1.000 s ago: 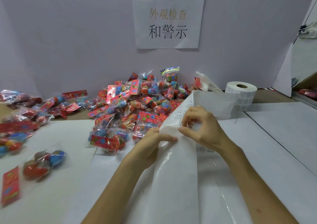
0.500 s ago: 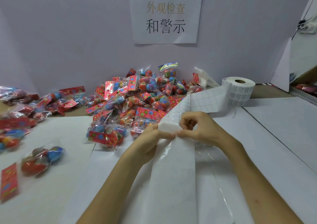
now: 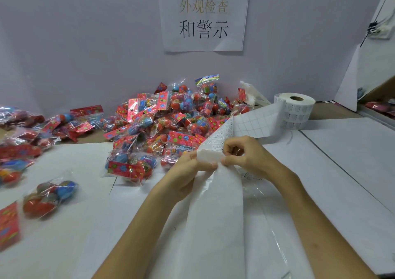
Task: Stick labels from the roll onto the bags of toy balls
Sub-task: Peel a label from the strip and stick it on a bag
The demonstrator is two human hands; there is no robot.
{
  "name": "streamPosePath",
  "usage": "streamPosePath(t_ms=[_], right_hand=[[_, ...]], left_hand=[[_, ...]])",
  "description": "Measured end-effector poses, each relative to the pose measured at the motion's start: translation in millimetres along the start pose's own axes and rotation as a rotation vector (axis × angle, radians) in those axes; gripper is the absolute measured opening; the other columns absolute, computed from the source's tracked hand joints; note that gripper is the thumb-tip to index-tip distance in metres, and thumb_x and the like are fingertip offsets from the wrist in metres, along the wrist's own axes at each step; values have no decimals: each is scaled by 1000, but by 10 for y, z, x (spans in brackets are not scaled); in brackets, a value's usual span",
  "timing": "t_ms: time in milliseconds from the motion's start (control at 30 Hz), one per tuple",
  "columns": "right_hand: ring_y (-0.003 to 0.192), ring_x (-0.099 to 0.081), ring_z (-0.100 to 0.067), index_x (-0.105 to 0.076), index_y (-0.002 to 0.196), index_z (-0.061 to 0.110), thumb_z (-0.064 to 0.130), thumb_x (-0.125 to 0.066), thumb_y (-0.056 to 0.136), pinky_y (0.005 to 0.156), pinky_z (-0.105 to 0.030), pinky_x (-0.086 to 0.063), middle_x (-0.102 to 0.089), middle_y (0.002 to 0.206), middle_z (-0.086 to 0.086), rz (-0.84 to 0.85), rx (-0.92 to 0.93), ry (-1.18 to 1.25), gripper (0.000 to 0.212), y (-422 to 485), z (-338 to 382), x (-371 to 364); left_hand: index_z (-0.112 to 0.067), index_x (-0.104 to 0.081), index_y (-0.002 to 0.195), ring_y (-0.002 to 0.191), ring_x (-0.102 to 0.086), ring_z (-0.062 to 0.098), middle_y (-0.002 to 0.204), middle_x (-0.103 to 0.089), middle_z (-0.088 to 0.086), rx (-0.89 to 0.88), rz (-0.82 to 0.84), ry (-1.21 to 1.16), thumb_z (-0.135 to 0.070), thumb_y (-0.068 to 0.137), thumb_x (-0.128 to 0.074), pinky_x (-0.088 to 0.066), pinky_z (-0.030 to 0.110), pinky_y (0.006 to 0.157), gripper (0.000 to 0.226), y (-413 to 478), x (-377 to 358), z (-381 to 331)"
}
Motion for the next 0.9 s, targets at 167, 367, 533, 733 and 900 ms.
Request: streamPosePath(t_ms=[167, 367, 533, 733, 900], right_hand=[[66, -52, -10, -57, 62, 20, 4, -74, 80, 67, -33, -46, -58, 67, 5, 3, -11, -26, 29, -7, 1, 6], [62, -57, -1, -67, 61, 28, 10, -64, 72, 61, -15, -46, -68, 67, 7, -94, -14, -20, 21, -32, -1, 139], [66, -62, -6, -68, 70, 20, 7, -65, 82, 62, -19, -49, -68, 67, 11, -620, -100, -155, 18, -150, -171, 689], [71, -62, -4, -68, 87, 19, 15, -69, 92, 62, -9, -46, -67, 79, 12, -883, 8, 34, 6, -304, -134, 889], [71, -62, -7, -69, 89, 19, 20, -72, 93, 64, -15, -48, -67, 78, 11, -774, 91, 23, 5, -213, 4, 729]], left_hand=[[-1, -73, 106, 74, -70, 24, 89, -72, 15, -8, 0, 38, 11, 89, -60, -58, 30, 66, 24, 16, 18, 15], [-1, -71, 110, 73, -70, 21, 91, -73, 14, -3, -38, 29, 11, 88, -62, -58, 29, 66, 26, 11, 43, 5], [-19, -52, 135, 91, -75, 31, 104, -76, 10, -22, -183, 13, 8, 82, -75, -63, 48, 81, 65, -25, 128, -54], [-37, -60, 133, 112, -64, 13, 126, -65, -13, -282, -181, 403, -21, 91, -76, -57, 30, 86, 48, -49, 22, -243], [-29, -71, 127, 82, -60, 10, 103, -74, -18, -88, 337, 505, -47, 100, -56, -48, 13, 68, 35, -113, -469, 99]])
Point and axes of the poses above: each hand's wrist, its own y-axis towards the middle knuckle, its own x-axis out of the back of the hand, z = x × y, the point moved 9 cm from there along y, towards the middle knuckle
